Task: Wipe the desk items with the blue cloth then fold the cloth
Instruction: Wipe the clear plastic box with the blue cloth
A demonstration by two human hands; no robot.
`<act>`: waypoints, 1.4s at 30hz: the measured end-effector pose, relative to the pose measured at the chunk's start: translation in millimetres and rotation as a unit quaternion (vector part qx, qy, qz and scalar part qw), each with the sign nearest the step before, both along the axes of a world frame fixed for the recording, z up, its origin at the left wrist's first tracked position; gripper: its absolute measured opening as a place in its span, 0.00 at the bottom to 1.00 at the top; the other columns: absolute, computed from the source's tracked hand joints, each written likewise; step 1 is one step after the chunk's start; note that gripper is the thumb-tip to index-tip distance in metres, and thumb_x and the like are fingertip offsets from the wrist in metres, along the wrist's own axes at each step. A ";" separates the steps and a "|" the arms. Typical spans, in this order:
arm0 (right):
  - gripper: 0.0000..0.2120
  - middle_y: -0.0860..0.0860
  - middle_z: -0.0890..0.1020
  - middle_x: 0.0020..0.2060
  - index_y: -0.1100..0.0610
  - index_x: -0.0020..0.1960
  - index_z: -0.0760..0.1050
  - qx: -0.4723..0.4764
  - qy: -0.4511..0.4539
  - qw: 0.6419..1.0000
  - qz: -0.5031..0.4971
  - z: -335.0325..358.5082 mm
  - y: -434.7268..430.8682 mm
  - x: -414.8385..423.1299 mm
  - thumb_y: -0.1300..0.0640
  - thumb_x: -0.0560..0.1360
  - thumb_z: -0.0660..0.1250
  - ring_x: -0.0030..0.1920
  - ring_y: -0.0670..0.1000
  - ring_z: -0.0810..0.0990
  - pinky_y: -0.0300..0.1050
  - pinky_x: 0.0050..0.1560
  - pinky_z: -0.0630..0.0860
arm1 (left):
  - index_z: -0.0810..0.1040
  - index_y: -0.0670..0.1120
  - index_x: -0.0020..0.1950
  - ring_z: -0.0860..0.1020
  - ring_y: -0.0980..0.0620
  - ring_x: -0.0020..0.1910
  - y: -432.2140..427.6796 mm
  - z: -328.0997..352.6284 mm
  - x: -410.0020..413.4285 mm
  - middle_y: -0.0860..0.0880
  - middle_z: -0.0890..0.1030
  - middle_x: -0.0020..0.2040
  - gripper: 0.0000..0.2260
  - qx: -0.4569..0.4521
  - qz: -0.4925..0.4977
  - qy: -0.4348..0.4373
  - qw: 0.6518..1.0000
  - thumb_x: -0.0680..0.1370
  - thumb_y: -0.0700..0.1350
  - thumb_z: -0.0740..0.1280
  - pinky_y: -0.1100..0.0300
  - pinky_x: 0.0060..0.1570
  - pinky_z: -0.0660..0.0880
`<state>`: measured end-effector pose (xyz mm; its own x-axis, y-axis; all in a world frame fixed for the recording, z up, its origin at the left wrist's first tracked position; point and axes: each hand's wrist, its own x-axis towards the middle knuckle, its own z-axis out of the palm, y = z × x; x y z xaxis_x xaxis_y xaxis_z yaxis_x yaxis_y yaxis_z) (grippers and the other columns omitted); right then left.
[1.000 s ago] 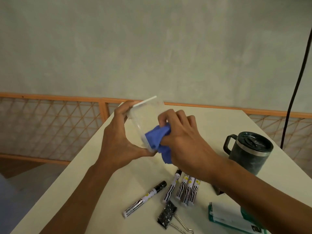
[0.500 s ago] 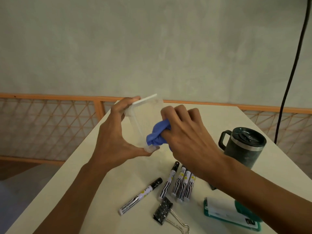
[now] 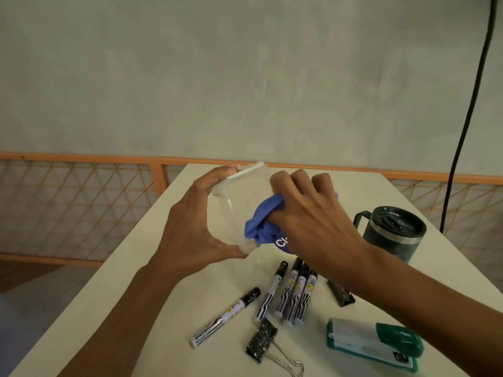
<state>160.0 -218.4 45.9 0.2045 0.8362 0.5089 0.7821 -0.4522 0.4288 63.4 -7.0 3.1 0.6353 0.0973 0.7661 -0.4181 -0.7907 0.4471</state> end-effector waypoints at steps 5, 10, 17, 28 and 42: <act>0.06 0.56 0.74 0.63 0.55 0.43 0.80 0.082 0.034 0.996 -0.015 15.3 5.5 0.0 0.65 0.72 0.68 0.56 0.61 0.74 0.59 0.52 0.69 | 0.64 0.54 0.79 0.73 0.51 0.77 -7.3 -2.3 0.8 0.56 0.72 0.79 0.58 0.001 -0.004 0.021 1.000 0.56 0.52 0.92 0.41 0.71 0.75; 0.16 0.55 0.71 0.64 0.54 0.46 0.83 0.140 0.166 0.972 0.089 17.2 22.1 -7.9 0.70 0.64 0.66 0.60 0.54 0.64 0.53 0.52 0.65 | 0.65 0.46 0.79 0.75 0.47 0.76 1.0 -6.9 4.5 0.52 0.73 0.77 0.57 -0.013 -0.026 -0.003 1.000 0.58 0.52 0.92 0.43 0.72 0.75; 0.24 0.51 0.69 0.61 0.52 0.49 0.83 0.045 0.222 0.966 0.127 -20.4 15.8 -12.9 0.68 0.60 0.59 0.58 0.54 0.66 0.51 0.51 0.63 | 0.64 0.53 0.79 0.73 0.48 0.77 14.6 0.8 -2.2 0.54 0.71 0.78 0.55 0.004 0.006 -0.023 1.000 0.59 0.53 0.89 0.41 0.73 0.74; 0.13 0.56 0.73 0.61 0.56 0.47 0.84 0.134 0.102 0.986 -0.008 -8.2 -30.6 7.8 0.64 0.65 0.82 0.60 0.61 0.71 0.56 0.54 0.63 | 0.63 0.54 0.79 0.72 0.50 0.76 6.9 1.6 2.4 0.56 0.70 0.78 0.58 -0.050 0.049 -0.010 0.997 0.56 0.52 0.92 0.52 0.74 0.72; 0.29 0.45 0.70 0.64 0.51 0.67 0.76 0.330 0.386 0.850 0.140 -39.6 4.3 29.4 0.65 0.70 0.54 0.63 0.57 0.73 0.61 0.60 0.74 | 0.83 0.54 0.62 0.84 0.61 0.60 -6.1 23.1 30.6 0.57 0.87 0.59 0.31 -0.407 -0.004 0.085 0.909 0.64 0.67 0.82 0.59 0.61 0.76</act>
